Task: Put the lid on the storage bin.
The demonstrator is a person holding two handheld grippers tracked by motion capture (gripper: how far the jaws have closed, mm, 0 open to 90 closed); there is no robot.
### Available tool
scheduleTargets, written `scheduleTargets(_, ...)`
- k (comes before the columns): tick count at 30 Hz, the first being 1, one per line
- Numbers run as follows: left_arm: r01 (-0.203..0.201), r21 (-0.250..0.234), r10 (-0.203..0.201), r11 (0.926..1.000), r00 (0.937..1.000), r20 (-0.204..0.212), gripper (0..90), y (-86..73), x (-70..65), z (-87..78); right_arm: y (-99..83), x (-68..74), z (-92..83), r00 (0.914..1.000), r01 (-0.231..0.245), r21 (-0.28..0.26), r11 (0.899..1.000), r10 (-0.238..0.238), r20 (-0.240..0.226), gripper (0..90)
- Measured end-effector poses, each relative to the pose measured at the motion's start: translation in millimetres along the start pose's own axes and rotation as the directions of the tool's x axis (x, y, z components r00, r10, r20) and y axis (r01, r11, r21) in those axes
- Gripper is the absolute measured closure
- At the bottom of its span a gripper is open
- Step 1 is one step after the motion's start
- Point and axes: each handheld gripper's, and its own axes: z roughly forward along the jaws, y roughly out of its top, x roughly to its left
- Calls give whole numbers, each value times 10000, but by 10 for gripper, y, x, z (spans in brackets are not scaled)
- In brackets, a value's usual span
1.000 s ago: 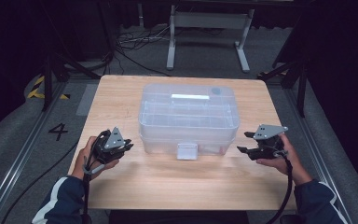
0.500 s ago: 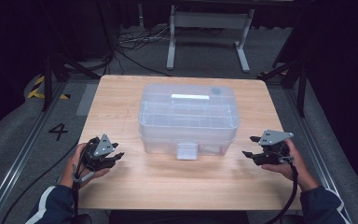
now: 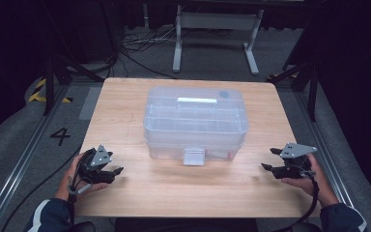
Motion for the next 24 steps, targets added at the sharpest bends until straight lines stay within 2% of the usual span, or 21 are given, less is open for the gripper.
scheduleTargets(8,461,35,-462,9989,9985,291,272,-160,21,8,-295,-15,7,9971,-751,98,9971,750,160,325)
scheduleTargets(13,890,-73,-885,9960,9948,512,244,-264,39,10,-443,-18,2,9911,-1321,2,9912,1321,159,312)
scheduleTargets(16,1238,-173,-1223,9922,9900,704,234,-329,50,17,-528,-22,-5,9855,-1693,-106,9855,1694,97,308)
scheduleTargets(18,1362,-108,-1351,9906,9884,686,225,-384,49,26,-591,-32,-5,9793,-2015,-202,9793,2018,130,297)
scheduleTargets(19,1362,-108,-1351,9906,9884,686,219,-384,49,26,-591,-32,-5,9793,-2015,-202,9793,2018,130,297)
scheduleTargets(21,1734,-390,-1697,9841,9820,832,215,-443,50,30,-650,-44,-4,9712,-2374,-363,9707,2380,114,282)
scheduleTargets(22,1888,-477,-1845,9809,9795,812,204,-462,51,35,-664,-52,-6,9685,-2481,-404,9679,2488,118,279)
scheduleTargets(24,1932,-472,-1904,9800,9800,582,172,-462,39,32,-671,-61,-12,9636,-2642,-437,9635,2656,300,272)
